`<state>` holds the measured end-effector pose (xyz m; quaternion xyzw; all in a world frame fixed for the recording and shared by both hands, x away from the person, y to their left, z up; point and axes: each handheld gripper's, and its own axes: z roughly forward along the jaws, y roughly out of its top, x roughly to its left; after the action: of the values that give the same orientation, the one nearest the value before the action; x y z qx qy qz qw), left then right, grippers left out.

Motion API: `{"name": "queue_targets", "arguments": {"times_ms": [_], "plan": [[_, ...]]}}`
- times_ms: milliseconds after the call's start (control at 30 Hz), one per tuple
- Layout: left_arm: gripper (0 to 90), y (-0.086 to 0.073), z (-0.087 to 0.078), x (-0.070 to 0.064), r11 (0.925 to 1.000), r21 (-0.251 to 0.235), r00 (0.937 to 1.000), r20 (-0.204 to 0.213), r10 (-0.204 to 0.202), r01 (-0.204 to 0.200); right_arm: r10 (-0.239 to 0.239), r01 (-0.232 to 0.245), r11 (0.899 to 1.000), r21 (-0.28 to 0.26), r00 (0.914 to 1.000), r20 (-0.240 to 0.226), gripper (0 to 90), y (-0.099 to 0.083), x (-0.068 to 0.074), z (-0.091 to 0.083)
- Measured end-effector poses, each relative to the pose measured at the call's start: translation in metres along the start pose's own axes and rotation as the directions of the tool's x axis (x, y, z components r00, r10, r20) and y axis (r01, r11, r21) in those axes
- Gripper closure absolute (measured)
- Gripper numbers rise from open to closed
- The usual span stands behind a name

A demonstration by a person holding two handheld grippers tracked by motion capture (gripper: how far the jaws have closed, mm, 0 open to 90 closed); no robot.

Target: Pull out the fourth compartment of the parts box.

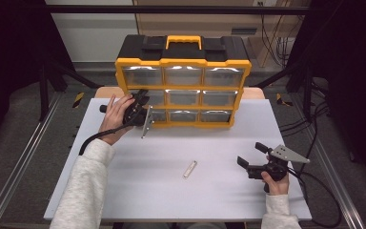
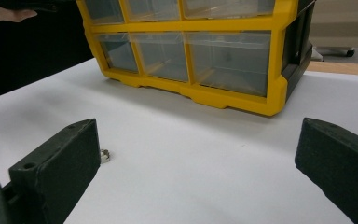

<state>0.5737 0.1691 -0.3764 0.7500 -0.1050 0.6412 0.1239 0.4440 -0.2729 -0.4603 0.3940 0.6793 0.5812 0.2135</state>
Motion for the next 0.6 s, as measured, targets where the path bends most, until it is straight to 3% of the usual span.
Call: {"name": "queue_targets", "arguments": {"times_ms": [167, 333, 600], "plan": [[70.0, 0.0008, 0.0001, -0.0003, 1.0, 0.006, 0.9999, -0.013, 0.006, -0.006, 0.0, 0.0, 1.0, 0.0, 1.0, 0.001, 0.4, 0.0, 0.0, 0.0001], [73.2, 0.0013, -0.0002, 0.0, 0.9988, 0.019, 0.9986, -0.026, 0.047, -0.046, 0.001, -0.001, 1.0, 0.001, 1.0, 0.0, 0.3, 0.0001, -0.0001, -0.0001], [76.6, 0.0024, -0.0004, -0.0011, 0.9972, 0.029, 0.9966, -0.044, 0.07, -0.069, 0.002, -0.002, 1.0, -0.001, 1.0, 0.0, 0.4, 0.0002, -0.0002, -0.0003]]}}
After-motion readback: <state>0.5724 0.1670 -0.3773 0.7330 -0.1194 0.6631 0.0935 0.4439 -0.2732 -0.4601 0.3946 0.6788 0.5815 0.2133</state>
